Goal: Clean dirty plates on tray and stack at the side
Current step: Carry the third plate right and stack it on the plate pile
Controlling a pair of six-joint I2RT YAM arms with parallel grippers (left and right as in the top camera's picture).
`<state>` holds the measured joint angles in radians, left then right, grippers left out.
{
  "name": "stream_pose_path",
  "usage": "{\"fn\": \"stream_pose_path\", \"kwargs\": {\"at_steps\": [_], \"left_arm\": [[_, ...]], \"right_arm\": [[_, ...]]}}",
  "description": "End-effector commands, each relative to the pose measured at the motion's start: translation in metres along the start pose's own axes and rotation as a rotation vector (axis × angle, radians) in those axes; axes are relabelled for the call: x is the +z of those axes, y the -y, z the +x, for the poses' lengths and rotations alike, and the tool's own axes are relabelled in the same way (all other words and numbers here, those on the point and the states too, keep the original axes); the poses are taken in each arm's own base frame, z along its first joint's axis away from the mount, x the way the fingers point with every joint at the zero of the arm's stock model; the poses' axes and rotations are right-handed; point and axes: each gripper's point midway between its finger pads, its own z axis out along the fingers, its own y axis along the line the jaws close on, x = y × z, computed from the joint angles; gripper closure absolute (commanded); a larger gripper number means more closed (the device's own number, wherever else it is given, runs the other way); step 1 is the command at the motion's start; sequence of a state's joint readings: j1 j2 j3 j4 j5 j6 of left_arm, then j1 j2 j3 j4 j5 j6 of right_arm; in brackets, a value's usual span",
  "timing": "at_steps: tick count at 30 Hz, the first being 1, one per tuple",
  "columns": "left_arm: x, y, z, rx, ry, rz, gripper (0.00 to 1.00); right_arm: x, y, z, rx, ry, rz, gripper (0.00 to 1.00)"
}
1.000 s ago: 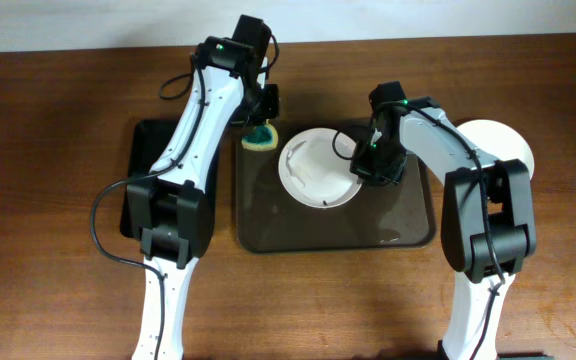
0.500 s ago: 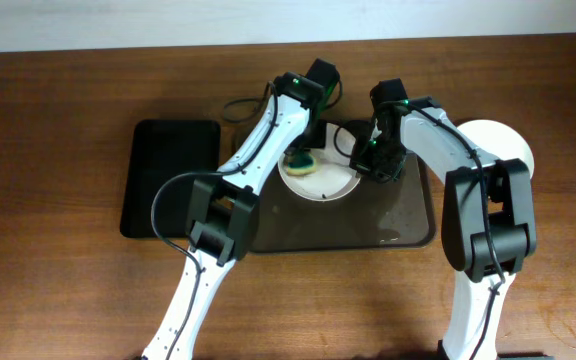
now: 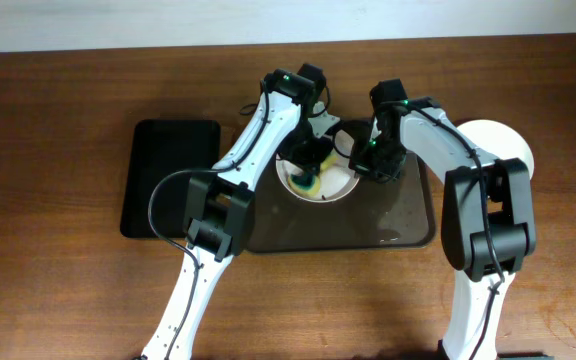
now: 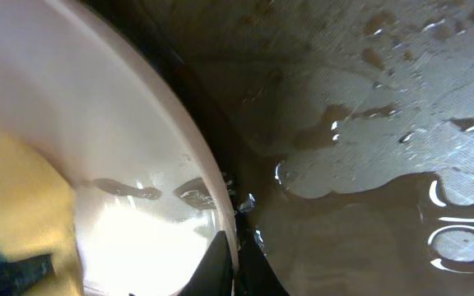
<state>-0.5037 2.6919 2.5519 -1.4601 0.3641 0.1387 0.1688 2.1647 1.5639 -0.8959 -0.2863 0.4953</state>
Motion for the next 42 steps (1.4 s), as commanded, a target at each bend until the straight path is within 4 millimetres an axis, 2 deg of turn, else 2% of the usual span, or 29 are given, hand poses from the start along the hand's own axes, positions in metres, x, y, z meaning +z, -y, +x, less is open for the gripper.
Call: {"fn": "stream_pose_path", "kwargs": {"at_steps": [1, 3, 4, 5, 7, 9, 11, 12, 13, 15, 16, 17, 19, 20, 21, 22, 24, 25, 27, 30, 34, 39, 40, 41, 42], "left_arm": [[0.002, -0.056, -0.030, -0.326, 0.150, -0.284, 1.00], [-0.016, -0.097, -0.036, -0.468, 0.247, -0.489, 1.00], [-0.039, -0.126, -0.044, -0.547, 0.355, -0.667, 1.00], [-0.050, -0.138, -0.042, -0.568, 0.385, -0.759, 1.00], [-0.065, -0.151, -0.019, -0.603, 0.343, -0.915, 1.00], [-0.066, -0.149, 0.016, -0.642, 0.211, -0.964, 1.00], [-0.064, -0.132, 0.022, -0.647, 0.157, -0.868, 1.00], [-0.073, -0.118, 0.016, -0.617, 0.156, -0.768, 1.00], [-0.088, -0.105, 0.005, -0.552, 0.185, -0.675, 1.00], [-0.144, -0.089, -0.003, -0.528, 0.314, -0.596, 1.00], [-0.158, -0.082, -0.009, -0.476, 0.359, -0.554, 1.00], [-0.165, -0.075, -0.014, -0.457, 0.393, -0.509, 1.00], [-0.166, -0.073, -0.014, -0.466, 0.396, -0.433, 1.00], [-0.167, -0.076, -0.012, -0.473, 0.393, -0.430, 1.00], [-0.167, -0.077, -0.012, -0.475, 0.394, -0.431, 1.00], [-0.166, -0.077, -0.012, -0.475, 0.392, -0.431, 1.00], [-0.165, -0.076, -0.014, -0.473, 0.394, -0.430, 1.00], [-0.166, -0.077, -0.014, -0.473, 0.397, -0.430, 1.00], [-0.166, -0.077, -0.014, -0.473, 0.397, -0.430, 1.00], [-0.166, -0.077, -0.015, -0.472, 0.401, -0.430, 1.00], [-0.166, -0.077, -0.015, -0.473, 0.401, -0.430, 1.00], [-0.166, -0.077, -0.015, -0.473, 0.401, -0.430, 1.00], [-0.166, -0.077, -0.015, -0.473, 0.402, -0.430, 1.00], [-0.166, -0.077, -0.015, -0.473, 0.402, -0.430, 1.00], [-0.166, -0.077, -0.015, -0.473, 0.402, -0.430, 1.00]], "right_arm": [[0.021, 0.022, 0.005, 0.026, -0.031, 0.083, 0.96], [0.021, 0.022, 0.005, 0.025, -0.030, 0.083, 0.96], [0.021, 0.022, 0.005, 0.025, -0.030, 0.083, 0.96], [0.021, 0.022, 0.005, 0.025, -0.030, 0.083, 0.96], [0.021, 0.022, 0.005, 0.024, -0.030, 0.083, 0.96], [0.021, 0.022, 0.005, 0.025, -0.032, 0.084, 0.96], [0.021, 0.023, 0.007, 0.027, -0.039, 0.087, 0.96], [0.020, 0.024, 0.009, 0.025, -0.049, 0.092, 0.96], [0.020, 0.025, 0.011, 0.011, -0.056, 0.095, 0.96], [0.015, 0.024, 0.012, -0.017, -0.054, 0.093, 0.96], [0.007, 0.022, 0.011, -0.044, -0.040, 0.092, 0.96], [-0.009, 0.024, 0.010, -0.057, -0.007, 0.120, 0.96], [-0.057, 0.036, 0.006, -0.071, 0.107, 0.232, 0.96], [-0.085, 0.042, 0.005, -0.080, 0.180, 0.289, 0.96], [-0.127, 0.050, 0.007, -0.090, 0.291, 0.385, 0.96], [-0.154, 0.054, 0.010, -0.098, 0.363, 0.438, 0.96], [-0.210, 0.059, 0.020, -0.123, 0.526, 0.566, 0.96], [-0.244, 0.058, 0.030, -0.149, 0.644, 0.662, 0.96], [-0.279, 0.045, 0.042, -0.212, 0.792, 0.799, 0.96], [-0.316, 0.031, 0.065, -0.193, 1.016, 0.987, 0.96], [-0.340, -0.001, 0.083, -0.281, 1.205, 1.067, 0.96], [-0.345, -0.005, 0.086, -0.261, 1.254, 1.056, 0.96], [-0.341, -0.002, 0.084, -0.210, 1.258, 1.009, 0.96], [-0.328, 0.005, 0.081, -0.165, 1.196, 0.945, 0.96], [-0.306, 0.015, 0.077, -0.117, 1.079, 0.861, 0.96]]}}
